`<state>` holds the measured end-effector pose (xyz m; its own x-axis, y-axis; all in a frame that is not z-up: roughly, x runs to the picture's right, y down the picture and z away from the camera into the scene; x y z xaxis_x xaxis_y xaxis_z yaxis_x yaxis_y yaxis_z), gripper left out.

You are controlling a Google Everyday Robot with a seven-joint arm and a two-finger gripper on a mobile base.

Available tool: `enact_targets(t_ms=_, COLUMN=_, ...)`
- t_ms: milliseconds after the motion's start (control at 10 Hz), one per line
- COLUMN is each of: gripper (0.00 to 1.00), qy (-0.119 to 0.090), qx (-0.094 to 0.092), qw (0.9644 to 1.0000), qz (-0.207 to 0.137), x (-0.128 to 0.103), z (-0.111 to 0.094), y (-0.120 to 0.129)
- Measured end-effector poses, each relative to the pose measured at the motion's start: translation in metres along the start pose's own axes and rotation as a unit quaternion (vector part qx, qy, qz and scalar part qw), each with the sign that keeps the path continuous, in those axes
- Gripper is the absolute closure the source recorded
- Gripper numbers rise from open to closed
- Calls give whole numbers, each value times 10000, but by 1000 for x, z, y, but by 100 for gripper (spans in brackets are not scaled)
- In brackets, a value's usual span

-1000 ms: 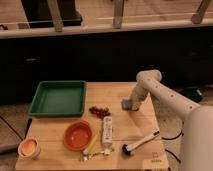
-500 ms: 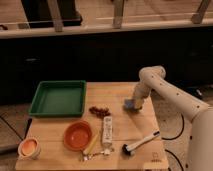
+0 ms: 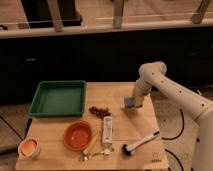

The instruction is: Wipe tray with sponge

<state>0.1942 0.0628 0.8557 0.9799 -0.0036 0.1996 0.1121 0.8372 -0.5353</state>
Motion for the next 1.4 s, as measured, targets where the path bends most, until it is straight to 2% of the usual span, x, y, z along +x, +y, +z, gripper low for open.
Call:
enact_targets(t_ms=200, gripper=97, qy=23, qx=41, qw=9999, qz=-91, x=-8, z=-8, y=-1)
enact_targets(t_ms=600, gripper=97, qy=75, qx=124, qw=9994, qz=-301, x=-37, z=-31, y=-9)
enact_targets(t_ms=800, gripper=97, qy=110, qx=154, qw=9990, qz=-404, x=-45, z=-38, y=-10)
enact_targets(t_ms=1200, gripper=97, qy=157, qx=195, qw=9971, qz=-725, x=-84, z=-47, y=-17)
enact_targets(t_ms=1400, gripper=97, qy=191, qx=202, qw=9960, qz=-845, x=-94, z=-52, y=-18)
